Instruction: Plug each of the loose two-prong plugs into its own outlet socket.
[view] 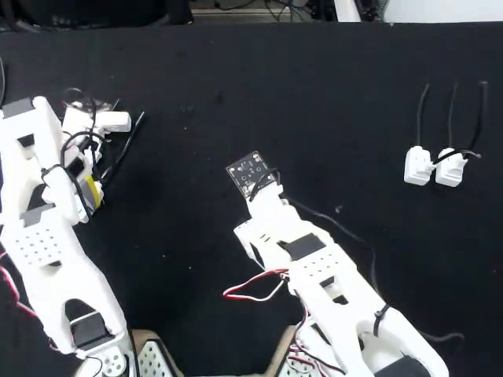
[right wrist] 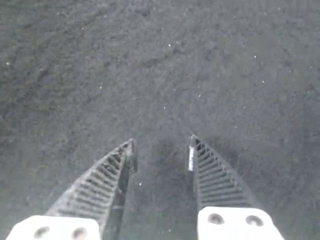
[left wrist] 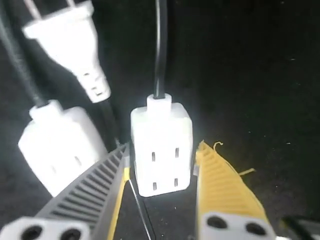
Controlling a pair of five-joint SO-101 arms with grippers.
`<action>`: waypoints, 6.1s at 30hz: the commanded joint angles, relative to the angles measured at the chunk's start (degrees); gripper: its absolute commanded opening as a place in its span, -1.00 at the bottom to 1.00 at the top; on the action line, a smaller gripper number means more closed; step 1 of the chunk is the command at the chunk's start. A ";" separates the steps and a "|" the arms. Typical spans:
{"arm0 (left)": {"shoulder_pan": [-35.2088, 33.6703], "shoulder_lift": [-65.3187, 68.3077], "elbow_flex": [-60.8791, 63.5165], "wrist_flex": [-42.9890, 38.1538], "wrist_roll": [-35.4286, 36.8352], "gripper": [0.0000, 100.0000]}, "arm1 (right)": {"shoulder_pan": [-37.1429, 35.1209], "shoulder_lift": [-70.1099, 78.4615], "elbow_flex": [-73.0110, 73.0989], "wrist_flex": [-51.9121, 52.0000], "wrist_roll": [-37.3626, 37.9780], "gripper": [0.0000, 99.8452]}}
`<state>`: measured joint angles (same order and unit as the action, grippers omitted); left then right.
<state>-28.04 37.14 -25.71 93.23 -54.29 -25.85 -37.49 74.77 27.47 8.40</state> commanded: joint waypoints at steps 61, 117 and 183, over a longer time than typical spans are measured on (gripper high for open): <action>13.32 -51.60 58.68 -24.44 28.31 -0.55 | 4.31 -1.89 -0.75 -1.41 0.35 -0.68; 33.01 -31.91 43.21 -32.26 57.85 -0.55 | 17.58 -1.89 -1.27 -5.54 -5.71 -0.68; 44.09 -58.46 79.25 -40.88 42.20 -0.55 | 21.01 -1.89 -2.15 -5.54 -6.07 -0.68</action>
<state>10.64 -19.47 53.76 58.59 -19.56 -6.24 -37.49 74.77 23.25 2.77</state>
